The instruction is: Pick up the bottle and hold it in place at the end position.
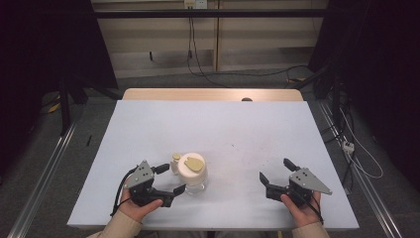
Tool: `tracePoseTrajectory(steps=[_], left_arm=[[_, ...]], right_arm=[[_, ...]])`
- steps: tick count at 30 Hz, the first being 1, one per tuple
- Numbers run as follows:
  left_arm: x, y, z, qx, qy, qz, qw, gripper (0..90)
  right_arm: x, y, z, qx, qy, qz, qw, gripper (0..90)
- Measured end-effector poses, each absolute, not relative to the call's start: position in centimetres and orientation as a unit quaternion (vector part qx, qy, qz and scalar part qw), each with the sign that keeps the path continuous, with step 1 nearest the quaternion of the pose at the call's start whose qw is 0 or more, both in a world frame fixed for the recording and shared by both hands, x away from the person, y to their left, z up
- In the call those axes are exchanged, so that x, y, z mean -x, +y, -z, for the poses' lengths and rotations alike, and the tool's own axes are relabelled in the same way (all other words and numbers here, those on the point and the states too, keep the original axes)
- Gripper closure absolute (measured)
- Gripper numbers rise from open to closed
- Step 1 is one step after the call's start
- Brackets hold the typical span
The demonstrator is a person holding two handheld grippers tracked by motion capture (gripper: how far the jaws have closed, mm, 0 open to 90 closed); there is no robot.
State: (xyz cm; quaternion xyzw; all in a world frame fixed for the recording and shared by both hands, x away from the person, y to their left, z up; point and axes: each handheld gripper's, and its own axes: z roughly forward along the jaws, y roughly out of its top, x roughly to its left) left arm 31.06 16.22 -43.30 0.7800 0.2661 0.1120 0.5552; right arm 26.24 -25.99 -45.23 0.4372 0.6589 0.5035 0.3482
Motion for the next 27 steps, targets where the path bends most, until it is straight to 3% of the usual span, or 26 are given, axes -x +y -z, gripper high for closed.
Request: tracePoseTrajectory(steps=[27], left_arm=[[-31.3, 12.9, 43.9, -0.789, 0.279, -0.131, 0.531, 8.5]], right_arm=[[-26.1, -26.0, 45.2, -0.437, 0.659, -0.503, 0.350, 5.9]])
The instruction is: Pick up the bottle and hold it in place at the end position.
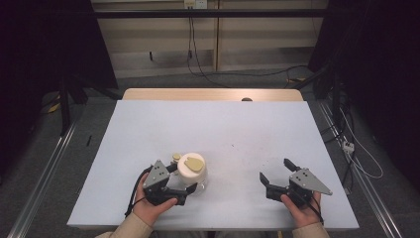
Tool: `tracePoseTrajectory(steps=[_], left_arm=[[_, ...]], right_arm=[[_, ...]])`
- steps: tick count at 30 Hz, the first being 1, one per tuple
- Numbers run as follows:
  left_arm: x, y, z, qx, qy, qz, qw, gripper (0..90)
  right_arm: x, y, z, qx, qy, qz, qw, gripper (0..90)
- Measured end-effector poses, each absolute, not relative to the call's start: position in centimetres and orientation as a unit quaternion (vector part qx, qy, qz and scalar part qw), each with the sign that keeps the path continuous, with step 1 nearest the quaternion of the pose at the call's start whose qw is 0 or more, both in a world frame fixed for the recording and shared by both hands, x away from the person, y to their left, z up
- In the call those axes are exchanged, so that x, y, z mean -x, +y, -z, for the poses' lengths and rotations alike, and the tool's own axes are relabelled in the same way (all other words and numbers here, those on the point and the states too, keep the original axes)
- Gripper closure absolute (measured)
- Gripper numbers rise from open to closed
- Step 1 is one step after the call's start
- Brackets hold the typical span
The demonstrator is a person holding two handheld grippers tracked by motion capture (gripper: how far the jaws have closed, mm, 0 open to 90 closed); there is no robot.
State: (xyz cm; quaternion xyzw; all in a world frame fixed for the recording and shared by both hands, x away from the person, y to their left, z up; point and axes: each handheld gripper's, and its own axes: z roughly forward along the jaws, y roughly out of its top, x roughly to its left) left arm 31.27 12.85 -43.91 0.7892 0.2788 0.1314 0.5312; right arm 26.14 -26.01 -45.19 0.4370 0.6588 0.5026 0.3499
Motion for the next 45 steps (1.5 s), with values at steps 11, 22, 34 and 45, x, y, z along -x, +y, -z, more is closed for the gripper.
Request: tracePoseTrajectory(steps=[11, 22, 34, 45], left_arm=[[-31.6, 11.6, 44.1, -0.783, 0.287, -0.143, 0.532, 5.7], [-31.7, 10.6, 44.5, -0.771, 0.308, -0.150, 0.537, 3.7], [-31.9, 9.6, 44.8, -0.764, 0.319, -0.164, 0.536, 3.3], [-32.2, 9.3, 44.7, -0.771, 0.303, -0.170, 0.534, 4.7]], right_arm=[[-26.2, -26.1, 45.2, -0.440, 0.658, -0.502, 0.349, 6.1], [-26.1, -26.1, 45.2, -0.443, 0.656, -0.501, 0.350, 6.3], [-26.1, -26.2, 45.1, -0.442, 0.655, -0.504, 0.350, 6.4], [-26.1, -26.3, 45.1, -0.442, 0.653, -0.505, 0.350, 6.5]])
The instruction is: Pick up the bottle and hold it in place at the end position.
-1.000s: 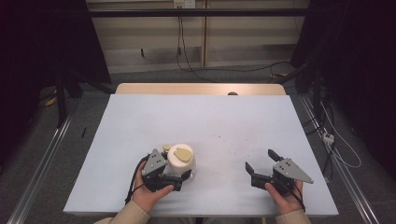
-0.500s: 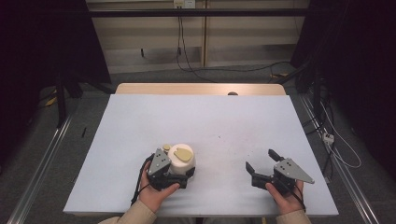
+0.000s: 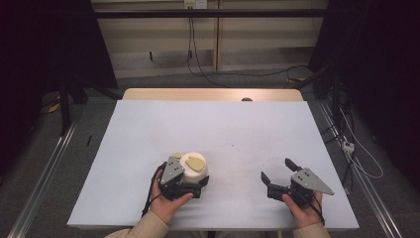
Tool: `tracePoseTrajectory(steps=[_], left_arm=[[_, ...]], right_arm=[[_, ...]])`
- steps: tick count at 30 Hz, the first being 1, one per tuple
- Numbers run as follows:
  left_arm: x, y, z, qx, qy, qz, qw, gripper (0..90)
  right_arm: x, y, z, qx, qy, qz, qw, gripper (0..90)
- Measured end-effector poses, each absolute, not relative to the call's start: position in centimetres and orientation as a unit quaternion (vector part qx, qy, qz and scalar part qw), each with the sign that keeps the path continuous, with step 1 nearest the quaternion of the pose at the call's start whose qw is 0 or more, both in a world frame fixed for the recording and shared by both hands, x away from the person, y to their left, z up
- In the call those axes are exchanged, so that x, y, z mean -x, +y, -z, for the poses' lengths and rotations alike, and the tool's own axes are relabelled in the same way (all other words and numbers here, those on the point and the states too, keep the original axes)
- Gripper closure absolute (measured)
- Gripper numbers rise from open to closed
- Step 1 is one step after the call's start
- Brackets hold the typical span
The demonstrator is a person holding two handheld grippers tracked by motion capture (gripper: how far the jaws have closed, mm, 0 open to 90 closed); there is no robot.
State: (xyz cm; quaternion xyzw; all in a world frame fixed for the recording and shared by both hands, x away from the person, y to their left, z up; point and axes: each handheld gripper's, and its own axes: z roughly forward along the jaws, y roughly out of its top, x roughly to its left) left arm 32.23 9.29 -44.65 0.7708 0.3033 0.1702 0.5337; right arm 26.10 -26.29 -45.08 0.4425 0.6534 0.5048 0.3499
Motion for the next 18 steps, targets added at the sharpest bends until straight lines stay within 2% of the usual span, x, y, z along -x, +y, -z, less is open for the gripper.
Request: tracePoseTrajectory(steps=[18], left_arm=[[-33.2, 9.3, 43.5, -0.773, 0.285, -0.151, 0.546, 5.0]], right_arm=[[-26.0, -26.6, 44.9, -0.442, 0.649, -0.508, 0.353, 6.5]])
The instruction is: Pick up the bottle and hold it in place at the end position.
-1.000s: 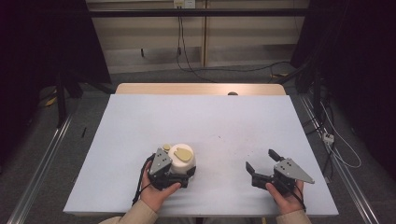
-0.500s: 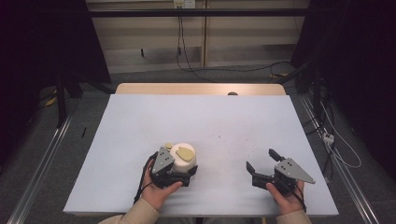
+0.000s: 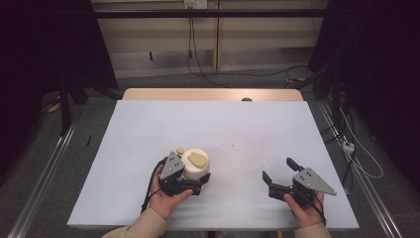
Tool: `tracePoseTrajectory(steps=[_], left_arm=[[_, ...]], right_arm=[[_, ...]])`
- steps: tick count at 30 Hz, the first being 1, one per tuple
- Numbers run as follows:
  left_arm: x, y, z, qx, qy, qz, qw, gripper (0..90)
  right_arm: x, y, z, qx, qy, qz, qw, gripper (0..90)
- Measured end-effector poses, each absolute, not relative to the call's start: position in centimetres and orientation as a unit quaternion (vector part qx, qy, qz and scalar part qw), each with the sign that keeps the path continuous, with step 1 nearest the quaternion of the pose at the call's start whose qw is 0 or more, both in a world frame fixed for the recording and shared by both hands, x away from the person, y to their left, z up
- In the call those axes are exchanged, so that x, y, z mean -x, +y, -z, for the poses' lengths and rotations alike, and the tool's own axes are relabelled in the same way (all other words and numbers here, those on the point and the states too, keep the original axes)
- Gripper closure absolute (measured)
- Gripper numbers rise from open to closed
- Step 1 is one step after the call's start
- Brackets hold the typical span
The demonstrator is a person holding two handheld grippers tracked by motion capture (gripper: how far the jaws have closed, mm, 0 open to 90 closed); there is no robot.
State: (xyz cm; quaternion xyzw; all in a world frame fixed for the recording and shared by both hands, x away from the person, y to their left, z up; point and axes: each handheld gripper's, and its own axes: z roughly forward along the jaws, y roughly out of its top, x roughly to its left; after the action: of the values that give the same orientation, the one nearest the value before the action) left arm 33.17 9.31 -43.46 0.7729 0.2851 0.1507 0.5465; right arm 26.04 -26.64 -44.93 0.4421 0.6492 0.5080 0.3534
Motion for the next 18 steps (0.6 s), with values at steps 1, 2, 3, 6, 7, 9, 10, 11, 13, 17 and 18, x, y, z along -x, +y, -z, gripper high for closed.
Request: tracePoseTrajectory(steps=[1, 2, 3, 6, 7, 9, 10, 11, 13, 17, 18], left_arm=[[-33.2, 9.3, 43.4, -0.773, 0.285, -0.149, 0.546, 5.0], [-33.3, 9.3, 43.3, -0.773, 0.286, -0.146, 0.547, 5.0], [-33.4, 9.3, 43.3, -0.773, 0.285, -0.147, 0.548, 5.0], [-33.7, 9.4, 43.0, -0.773, 0.284, -0.144, 0.548, 5.0], [-33.8, 9.4, 42.9, -0.773, 0.284, -0.143, 0.549, 5.0], [-34.0, 9.4, 42.7, -0.773, 0.283, -0.142, 0.549, 5.0], [-34.1, 9.4, 42.6, -0.772, 0.283, -0.143, 0.550, 5.0], [-34.2, 9.5, 42.6, -0.772, 0.283, -0.142, 0.551, 5.0], [-34.4, 9.5, 42.4, -0.772, 0.283, -0.142, 0.551, 5.0], [-34.9, 9.5, 42.1, -0.772, 0.283, -0.143, 0.551, 5.0], [-34.9, 9.4, 42.1, -0.772, 0.284, -0.142, 0.550, 5.0]], right_arm=[[-26.0, -26.7, 44.9, -0.443, 0.649, -0.508, 0.353, 6.5], [-26.1, -26.7, 44.9, -0.443, 0.649, -0.508, 0.353, 6.5], [-26.1, -26.7, 44.9, -0.443, 0.649, -0.508, 0.353, 6.5], [-26.1, -26.6, 44.9, -0.441, 0.650, -0.508, 0.353, 6.5], [-26.1, -26.6, 44.9, -0.441, 0.650, -0.508, 0.353, 6.5], [-26.1, -26.6, 44.9, -0.441, 0.651, -0.508, 0.353, 6.5], [-26.1, -26.6, 44.9, -0.440, 0.651, -0.508, 0.353, 6.5], [-26.1, -26.6, 44.9, -0.440, 0.651, -0.509, 0.352, 6.5], [-26.1, -26.5, 45.0, -0.440, 0.651, -0.509, 0.352, 6.5], [-26.1, -26.5, 45.0, -0.440, 0.651, -0.508, 0.352, 6.5], [-26.1, -26.5, 45.0, -0.440, 0.652, -0.508, 0.352, 6.5]])
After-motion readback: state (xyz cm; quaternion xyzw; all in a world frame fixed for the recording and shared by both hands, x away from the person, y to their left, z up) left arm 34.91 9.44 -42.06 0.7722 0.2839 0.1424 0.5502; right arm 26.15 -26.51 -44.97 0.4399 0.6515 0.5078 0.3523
